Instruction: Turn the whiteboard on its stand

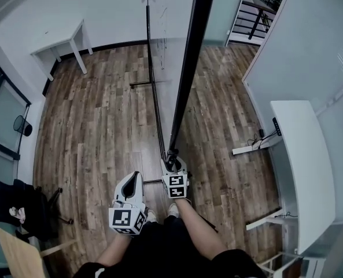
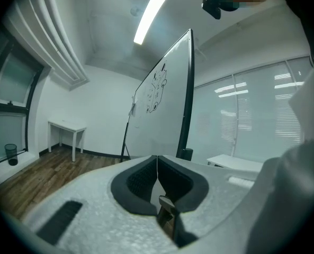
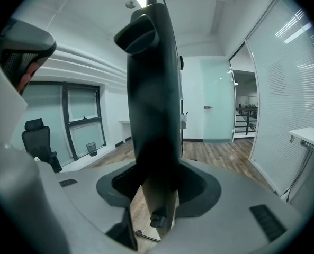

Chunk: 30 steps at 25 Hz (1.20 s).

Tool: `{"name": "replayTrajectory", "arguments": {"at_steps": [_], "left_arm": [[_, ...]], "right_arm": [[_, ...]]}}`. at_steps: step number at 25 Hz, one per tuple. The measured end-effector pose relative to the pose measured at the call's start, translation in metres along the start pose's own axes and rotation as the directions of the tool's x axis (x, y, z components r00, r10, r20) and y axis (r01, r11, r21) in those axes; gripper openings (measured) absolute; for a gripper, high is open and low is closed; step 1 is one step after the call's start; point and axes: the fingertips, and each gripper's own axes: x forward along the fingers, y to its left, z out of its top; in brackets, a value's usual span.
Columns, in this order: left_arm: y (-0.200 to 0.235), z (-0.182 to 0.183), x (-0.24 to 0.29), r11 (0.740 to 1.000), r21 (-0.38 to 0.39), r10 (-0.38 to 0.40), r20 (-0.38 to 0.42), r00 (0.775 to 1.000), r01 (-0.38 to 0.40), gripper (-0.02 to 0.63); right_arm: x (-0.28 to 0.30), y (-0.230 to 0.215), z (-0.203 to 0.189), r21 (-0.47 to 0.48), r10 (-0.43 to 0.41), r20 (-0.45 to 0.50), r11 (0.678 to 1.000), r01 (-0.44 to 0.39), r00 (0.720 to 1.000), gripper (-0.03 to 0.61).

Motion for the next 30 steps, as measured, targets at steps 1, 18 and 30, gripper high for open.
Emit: {"name": "replayTrajectory", "arguments": {"at_steps": [1, 18, 30], "left_arm": [[-0.002, 0.001, 0.001, 1.000, -0.001, -0.005, 0.002, 1.000, 0.005, 0.018], [-0.004, 0.010, -0.011, 1.000, -0.007, 0.000, 0.039, 0.999, 0.000, 0.018], [-0.011, 0.013, -0.028, 1.000, -0.008, -0.005, 0.069, 0.998, 0.006, 0.018]], "right_arm": [[-0.002, 0.002, 0.000, -0.003, 0.004, -0.002, 1.000, -0.004, 1.000, 0.179], [-0.058, 0.008, 0.004, -0.036, 0.080, -0.028, 0.996, -0.081, 0.996, 0.183], [-0.152, 0.011, 0.072, 0.112, 0.073, 0.193, 0.989, -0.096, 0.979, 0.034]]}}
